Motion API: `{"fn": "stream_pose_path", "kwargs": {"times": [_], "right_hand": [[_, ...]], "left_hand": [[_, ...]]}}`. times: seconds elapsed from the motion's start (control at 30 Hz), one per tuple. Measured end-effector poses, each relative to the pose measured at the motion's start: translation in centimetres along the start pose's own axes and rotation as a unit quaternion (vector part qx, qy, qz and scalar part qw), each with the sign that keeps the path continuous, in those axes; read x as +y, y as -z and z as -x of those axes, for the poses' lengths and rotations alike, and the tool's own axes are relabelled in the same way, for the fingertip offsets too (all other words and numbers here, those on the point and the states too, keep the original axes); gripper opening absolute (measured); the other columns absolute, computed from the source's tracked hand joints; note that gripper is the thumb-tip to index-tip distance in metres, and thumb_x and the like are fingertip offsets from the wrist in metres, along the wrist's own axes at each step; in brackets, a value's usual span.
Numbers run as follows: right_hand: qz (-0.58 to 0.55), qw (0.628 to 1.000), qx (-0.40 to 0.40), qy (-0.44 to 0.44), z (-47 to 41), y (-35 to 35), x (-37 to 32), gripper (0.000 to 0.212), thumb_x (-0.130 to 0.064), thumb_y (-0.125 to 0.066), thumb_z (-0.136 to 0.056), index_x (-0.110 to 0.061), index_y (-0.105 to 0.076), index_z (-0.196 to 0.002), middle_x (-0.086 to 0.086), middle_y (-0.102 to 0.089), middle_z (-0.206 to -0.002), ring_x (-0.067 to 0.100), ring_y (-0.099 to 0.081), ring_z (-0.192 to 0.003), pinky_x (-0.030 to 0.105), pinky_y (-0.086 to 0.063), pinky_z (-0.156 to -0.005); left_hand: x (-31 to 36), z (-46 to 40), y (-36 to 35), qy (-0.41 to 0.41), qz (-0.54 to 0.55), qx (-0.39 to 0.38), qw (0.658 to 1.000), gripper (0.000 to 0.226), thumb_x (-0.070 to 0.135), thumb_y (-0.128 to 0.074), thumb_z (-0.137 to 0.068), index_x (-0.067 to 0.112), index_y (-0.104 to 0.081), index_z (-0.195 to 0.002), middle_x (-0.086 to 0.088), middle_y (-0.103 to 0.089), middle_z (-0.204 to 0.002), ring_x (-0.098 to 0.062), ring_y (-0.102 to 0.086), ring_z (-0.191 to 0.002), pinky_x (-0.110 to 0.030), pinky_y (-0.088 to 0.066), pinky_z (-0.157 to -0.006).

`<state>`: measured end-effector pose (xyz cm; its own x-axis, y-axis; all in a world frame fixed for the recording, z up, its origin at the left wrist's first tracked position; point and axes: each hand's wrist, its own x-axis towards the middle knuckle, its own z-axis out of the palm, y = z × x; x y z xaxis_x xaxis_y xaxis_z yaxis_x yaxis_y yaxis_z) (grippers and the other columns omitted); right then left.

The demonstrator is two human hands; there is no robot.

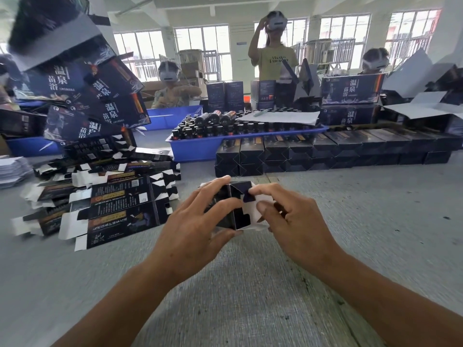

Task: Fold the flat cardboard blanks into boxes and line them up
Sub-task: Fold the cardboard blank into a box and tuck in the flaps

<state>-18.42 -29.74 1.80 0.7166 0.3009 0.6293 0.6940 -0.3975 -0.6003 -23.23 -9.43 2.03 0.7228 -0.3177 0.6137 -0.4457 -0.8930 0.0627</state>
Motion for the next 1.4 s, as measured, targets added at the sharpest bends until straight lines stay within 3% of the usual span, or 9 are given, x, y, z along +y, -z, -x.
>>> {"fn": "stream_pose_path", "kwargs": {"times": [0.3, 0.4, 0.47, 0.6, 0.77, 0.97, 1.13, 1.27, 1.4], "right_hand": [[0.022, 0.999, -0.035, 0.006, -0.1, 0.3, -0.2, 0.032, -0.027, -0.058, -0.1, -0.023, -0.065, -0.131, -0.016, -0.065, -0.119, -0.007, -0.059, -0.105, 0.018, -0.051, -0.093], [0.02, 0.993, -0.113, -0.02, 0.2, 0.3, -0.6, 0.071, -0.063, -0.058, -0.085, -0.029, -0.048, -0.147, -0.019, -0.053, -0.135, 0.0, -0.054, -0.118, 0.031, -0.051, -0.1], [0.025, 0.988, -0.149, -0.01, 0.3, 0.1, -0.8, 0.085, -0.066, -0.059, -0.079, -0.03, -0.038, -0.152, -0.018, -0.047, -0.14, 0.003, -0.051, -0.122, 0.03, -0.05, -0.101], [0.049, 0.996, -0.071, 0.012, 0.1, -0.1, -0.4, 0.05, -0.034, -0.064, -0.095, -0.026, -0.053, -0.142, -0.016, -0.057, -0.132, -0.012, -0.053, -0.104, 0.001, -0.042, -0.085], [0.063, 0.998, -0.01, 0.024, 0.2, -0.1, -0.3, 0.033, -0.025, -0.071, -0.092, -0.023, -0.065, -0.124, -0.023, -0.057, -0.109, -0.019, -0.051, -0.093, 0.002, -0.039, -0.082], [-0.016, 1.0, 0.003, -0.026, 0.3, 0.1, -0.6, 0.046, -0.025, -0.077, -0.087, -0.036, -0.048, -0.121, -0.02, -0.065, -0.106, -0.005, -0.065, -0.088, 0.009, -0.051, -0.074], [-0.005, 1.0, -0.029, 0.002, 0.4, -0.1, -0.6, 0.033, -0.007, -0.068, -0.091, -0.022, -0.066, -0.121, -0.019, -0.064, -0.111, -0.008, -0.059, -0.102, 0.003, -0.046, -0.075], [-0.063, 0.997, -0.014, -0.032, 0.2, 0.0, -0.6, 0.016, -0.025, -0.064, -0.096, -0.035, -0.066, -0.108, -0.023, -0.068, -0.1, -0.008, -0.062, -0.096, 0.006, -0.048, -0.074], [-0.123, 0.986, -0.029, -0.104, -0.1, 0.2, -0.4, 0.016, -0.034, -0.069, -0.092, -0.032, -0.067, -0.108, -0.019, -0.072, -0.091, -0.007, -0.067, -0.086, 0.009, -0.051, -0.067]], "left_hand": [[-0.1, 0.1, 0.0, 0.002, 0.017, -0.007, 1.0, 0.054, 0.035, -0.065, -0.084, 0.033, -0.049, -0.136, -0.01, -0.039, -0.156, -0.034, -0.047, -0.136, -0.052, -0.052, -0.098], [-0.5, 0.2, 0.1, 0.021, 0.031, -0.003, 0.999, 0.05, 0.029, -0.071, -0.084, 0.024, -0.062, -0.134, -0.011, -0.039, -0.155, -0.033, -0.048, -0.135, -0.054, -0.053, -0.096], [-0.7, 0.2, 0.1, 0.031, 0.033, 0.0, 0.999, 0.054, 0.022, -0.078, -0.082, 0.021, -0.063, -0.133, -0.01, -0.04, -0.155, -0.032, -0.048, -0.134, -0.054, -0.053, -0.095], [-0.2, 0.1, 0.0, 0.019, 0.035, 0.005, 0.999, 0.05, 0.029, -0.071, -0.083, 0.023, -0.064, -0.133, -0.01, -0.041, -0.154, -0.033, -0.047, -0.135, -0.049, -0.049, -0.1], [0.3, 0.1, -0.2, 0.003, 0.023, 0.004, 1.0, 0.048, 0.035, -0.065, -0.086, 0.022, -0.064, -0.132, -0.011, -0.042, -0.152, -0.031, -0.048, -0.133, -0.042, -0.047, -0.101], [0.3, 0.1, -0.2, 0.001, 0.009, 0.007, 1.0, 0.048, 0.035, -0.065, -0.086, 0.023, -0.064, -0.132, -0.01, -0.041, -0.153, -0.03, -0.049, -0.133, -0.038, -0.042, -0.102], [0.3, 0.1, -0.2, 0.023, 0.012, 0.027, 0.999, 0.052, 0.032, -0.071, -0.084, 0.021, -0.06, -0.133, -0.012, -0.042, -0.153, -0.034, -0.049, -0.133, -0.043, -0.046, -0.101], [0.9, 0.1, -0.1, 0.034, 0.029, 0.032, 0.998, 0.08, 0.037, -0.072, -0.08, 0.026, -0.033, -0.149, -0.001, -0.041, -0.153, -0.023, -0.043, -0.138, -0.03, -0.032, -0.108], [1.5, -0.1, -0.2, 0.04, 0.039, 0.039, 0.998, 0.09, 0.039, -0.073, -0.077, 0.024, -0.028, -0.153, 0.009, -0.038, -0.148, -0.011, -0.039, -0.133, -0.017, -0.024, -0.104]]}}
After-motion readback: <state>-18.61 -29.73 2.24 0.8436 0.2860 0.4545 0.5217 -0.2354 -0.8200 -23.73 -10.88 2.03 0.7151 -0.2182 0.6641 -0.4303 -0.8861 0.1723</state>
